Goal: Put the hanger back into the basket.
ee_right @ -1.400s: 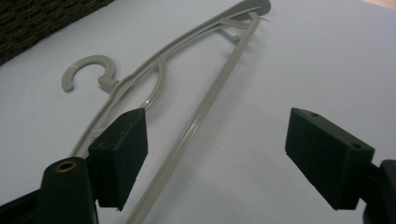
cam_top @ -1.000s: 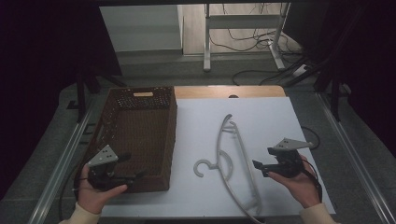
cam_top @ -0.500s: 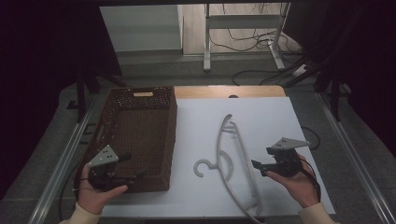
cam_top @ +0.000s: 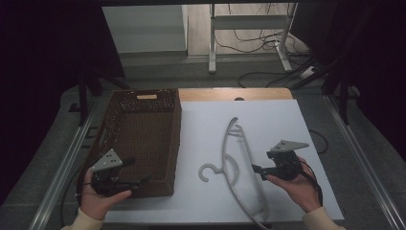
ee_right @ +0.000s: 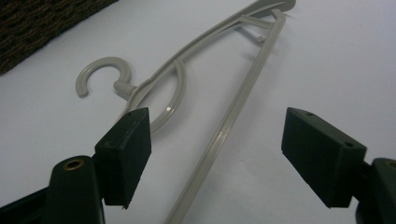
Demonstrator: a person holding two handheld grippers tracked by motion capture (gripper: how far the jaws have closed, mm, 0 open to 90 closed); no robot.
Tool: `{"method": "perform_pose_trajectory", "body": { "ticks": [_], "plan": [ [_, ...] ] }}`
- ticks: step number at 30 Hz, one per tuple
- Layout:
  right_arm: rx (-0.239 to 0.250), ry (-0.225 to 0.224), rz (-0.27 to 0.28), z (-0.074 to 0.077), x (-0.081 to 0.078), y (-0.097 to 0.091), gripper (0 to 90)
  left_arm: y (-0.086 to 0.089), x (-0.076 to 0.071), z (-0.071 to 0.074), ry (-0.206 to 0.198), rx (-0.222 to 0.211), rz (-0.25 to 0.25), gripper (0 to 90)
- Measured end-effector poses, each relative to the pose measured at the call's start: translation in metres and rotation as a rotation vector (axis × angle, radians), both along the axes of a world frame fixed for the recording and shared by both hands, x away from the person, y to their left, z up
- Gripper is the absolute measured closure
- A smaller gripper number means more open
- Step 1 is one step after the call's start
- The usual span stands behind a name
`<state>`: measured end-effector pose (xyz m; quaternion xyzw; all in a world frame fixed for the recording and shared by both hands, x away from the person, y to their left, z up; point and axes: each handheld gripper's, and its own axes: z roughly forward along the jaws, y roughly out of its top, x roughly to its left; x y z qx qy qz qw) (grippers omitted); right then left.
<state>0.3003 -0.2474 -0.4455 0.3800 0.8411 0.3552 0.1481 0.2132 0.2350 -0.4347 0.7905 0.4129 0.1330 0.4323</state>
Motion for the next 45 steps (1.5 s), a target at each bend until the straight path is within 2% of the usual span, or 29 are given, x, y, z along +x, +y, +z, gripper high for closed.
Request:
{"method": "perform_pose_trajectory", "body": {
  "ticks": [10,21,29,35,36,45],
  "plan": [
    [-0.028,0.029,0.006,-0.005,0.007,0.017,24.9,0.000,0.000,0.000,0.001,0.000,-0.001,17.7],
    [-0.082,0.059,-0.002,-0.013,0.018,0.037,27.0,0.000,0.001,-0.001,0.006,0.004,-0.001,17.7],
    [-0.102,0.090,-0.015,-0.020,0.027,0.050,28.5,0.001,0.000,-0.001,0.003,0.006,0.001,18.0],
    [-0.137,0.119,-0.025,-0.024,0.034,0.064,32.4,0.000,0.000,-0.002,0.000,0.008,0.004,18.3],
    [-0.142,0.136,-0.032,-0.026,0.037,0.068,33.5,0.000,0.000,-0.002,-0.001,0.007,0.004,18.4],
    [-0.179,0.171,-0.044,-0.035,0.047,0.083,36.3,0.001,0.000,-0.002,-0.001,0.010,0.002,18.5]
  ]
}}
